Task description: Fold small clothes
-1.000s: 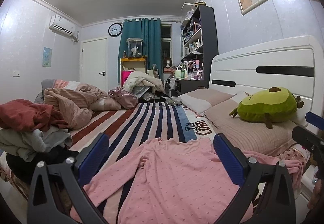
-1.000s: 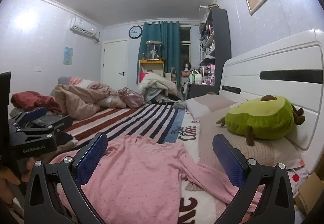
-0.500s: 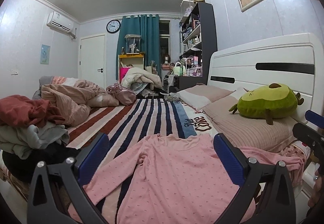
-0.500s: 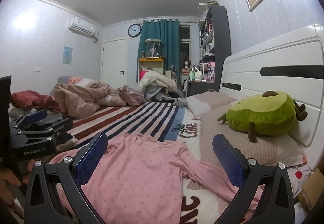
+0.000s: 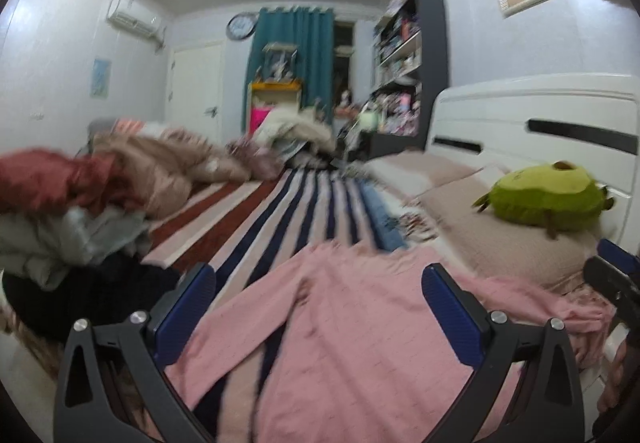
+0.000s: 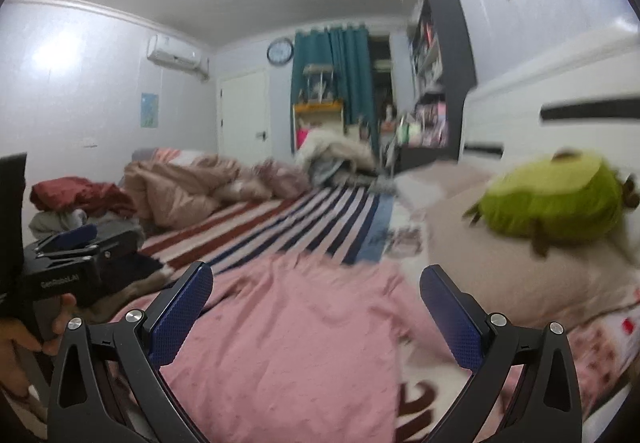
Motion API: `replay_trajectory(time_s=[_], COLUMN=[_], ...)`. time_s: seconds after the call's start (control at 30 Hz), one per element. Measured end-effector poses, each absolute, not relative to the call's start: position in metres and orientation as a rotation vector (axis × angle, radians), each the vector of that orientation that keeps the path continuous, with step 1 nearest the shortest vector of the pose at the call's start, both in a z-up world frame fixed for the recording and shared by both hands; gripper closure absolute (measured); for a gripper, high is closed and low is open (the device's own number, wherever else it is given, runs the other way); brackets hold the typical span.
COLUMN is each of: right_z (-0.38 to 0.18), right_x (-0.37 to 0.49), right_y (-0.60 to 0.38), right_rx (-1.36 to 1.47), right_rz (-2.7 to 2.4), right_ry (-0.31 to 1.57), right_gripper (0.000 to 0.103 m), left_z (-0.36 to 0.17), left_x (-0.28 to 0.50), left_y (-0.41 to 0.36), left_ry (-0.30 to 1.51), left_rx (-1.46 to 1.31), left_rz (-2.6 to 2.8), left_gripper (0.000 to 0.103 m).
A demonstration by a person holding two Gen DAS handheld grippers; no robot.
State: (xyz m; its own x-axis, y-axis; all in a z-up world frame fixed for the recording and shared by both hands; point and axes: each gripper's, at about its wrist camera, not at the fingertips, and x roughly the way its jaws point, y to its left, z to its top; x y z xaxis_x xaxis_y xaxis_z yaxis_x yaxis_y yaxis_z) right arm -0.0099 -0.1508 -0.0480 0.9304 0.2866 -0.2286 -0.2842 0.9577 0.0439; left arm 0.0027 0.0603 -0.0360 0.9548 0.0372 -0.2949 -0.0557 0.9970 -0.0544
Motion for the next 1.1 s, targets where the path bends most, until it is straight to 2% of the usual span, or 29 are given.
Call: replay_trajectory(time_s=[0.17,0.23,0.3,0.4,0.47,0.57,0.67,0.73,0.8,1.1], right_z=[-0.075,-0.081,-0.084,-0.082,-0.080,-0.079,-0.081,-0.083,-0.083,-0.083], right_x=[0.015,0.022,0.027,0.030,0.032,0.036,0.043,0.046,0.048,0.053], right_y=[-0.136,-0.129,-0.122,-0.113,-0.106,-0.101,-0.097,-0.095,-0.096,-0.121], right_rx=[0.059,0.068,0.085,0.080,0.070,0.084,0.095,0.096,0.101,0.174], right_rz=[0.344,0.362,0.396,0.422,0.430,0.446,0.455,0.454,0.456,0.461], right_ry=[0.350,0.385,0.407,0.419,0.419,0.429,0.446,0.454,0.457,0.435], right_gripper=[0.003,0.003,0.003,0.003,0.003,0.003,0.003,0.003,0.003,0.003], left_z=[-0.083,-0.106,-0.132,-0.161,-0.175,-0.193,-0.202,-0.203,-0.202,-0.143], left_x=[0.015,0.019,0.023,0.026,0.025,0.027,0.031,0.033,0.034,0.025], left_y=[0.118,0.140,0.161,0.177,0.182,0.189,0.191,0.192,0.192,0.171], left_ry=[0.424,0.480,0.542,0.615,0.646,0.681,0.705,0.705,0.708,0.591], left_rx=[-0.103,-0.141,-0.194,-0.234,-0.248,-0.263,-0.264,-0.259,-0.264,-0.215], left_rz=[0.110,0.130,0.131,0.125,0.126,0.150,0.162,0.169,0.161,0.101], left_gripper=[0.002,0.008,0.025,0.040,0.046,0.049,0.076,0.081,0.094,0.096])
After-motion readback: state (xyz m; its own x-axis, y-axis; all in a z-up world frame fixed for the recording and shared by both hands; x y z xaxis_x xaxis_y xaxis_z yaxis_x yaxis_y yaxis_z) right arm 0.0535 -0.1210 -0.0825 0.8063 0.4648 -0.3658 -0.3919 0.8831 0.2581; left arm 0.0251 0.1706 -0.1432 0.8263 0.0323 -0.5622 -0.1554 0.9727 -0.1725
